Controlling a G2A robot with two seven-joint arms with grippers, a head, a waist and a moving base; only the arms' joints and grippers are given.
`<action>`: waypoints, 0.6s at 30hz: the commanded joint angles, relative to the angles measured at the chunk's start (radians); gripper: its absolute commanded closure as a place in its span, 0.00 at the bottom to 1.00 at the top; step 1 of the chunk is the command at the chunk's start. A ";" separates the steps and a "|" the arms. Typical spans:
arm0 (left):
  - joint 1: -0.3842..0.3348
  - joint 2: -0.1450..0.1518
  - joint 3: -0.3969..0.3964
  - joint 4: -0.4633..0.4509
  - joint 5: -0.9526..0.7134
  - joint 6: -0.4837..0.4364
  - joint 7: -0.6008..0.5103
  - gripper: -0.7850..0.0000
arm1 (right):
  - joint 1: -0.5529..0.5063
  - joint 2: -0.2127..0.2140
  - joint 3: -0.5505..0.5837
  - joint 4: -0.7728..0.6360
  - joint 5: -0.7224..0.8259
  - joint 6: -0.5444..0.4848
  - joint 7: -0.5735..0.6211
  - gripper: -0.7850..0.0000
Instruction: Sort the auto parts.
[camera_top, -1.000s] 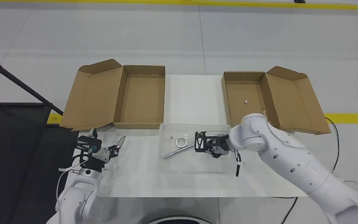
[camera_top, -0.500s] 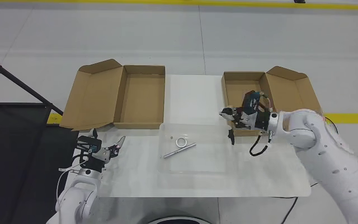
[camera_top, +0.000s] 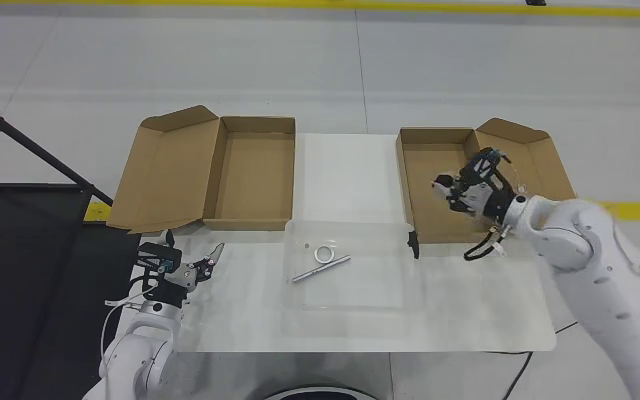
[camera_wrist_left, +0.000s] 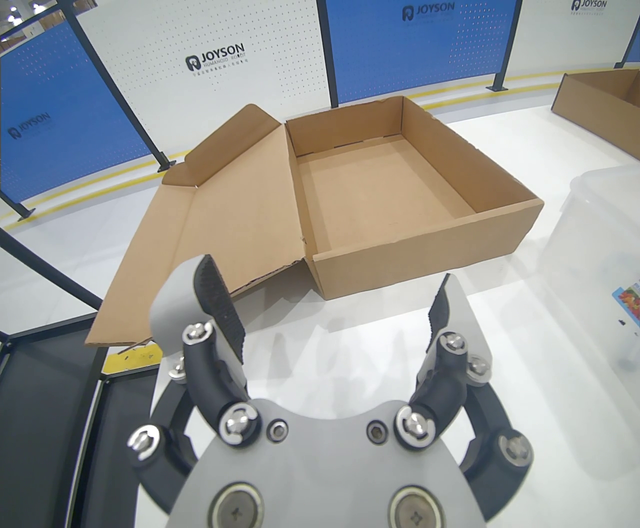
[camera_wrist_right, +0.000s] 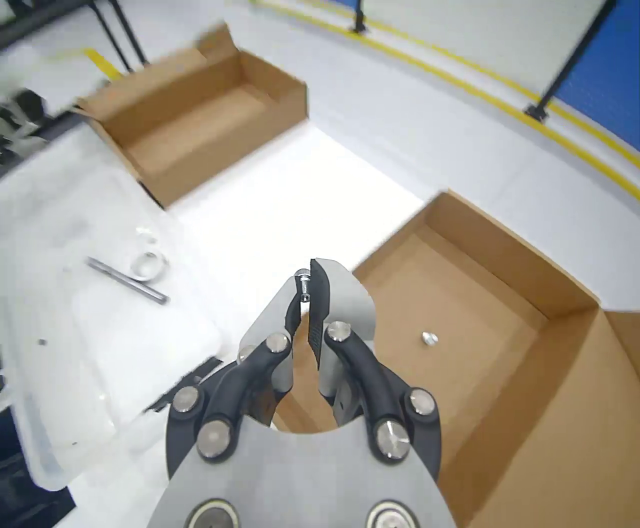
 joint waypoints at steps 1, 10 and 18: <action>0.000 0.000 0.000 0.000 0.000 0.000 0.000 0.00 | 0.027 -0.007 -0.023 0.001 -0.033 0.090 0.130 1.00; 0.000 0.000 0.000 0.000 0.000 0.000 0.000 0.00 | 0.193 -0.076 -0.195 0.112 -0.101 0.211 0.424 1.00; 0.000 0.000 0.000 0.000 0.000 0.000 0.000 0.00 | 0.304 -0.151 -0.320 0.279 -0.137 0.288 0.492 1.00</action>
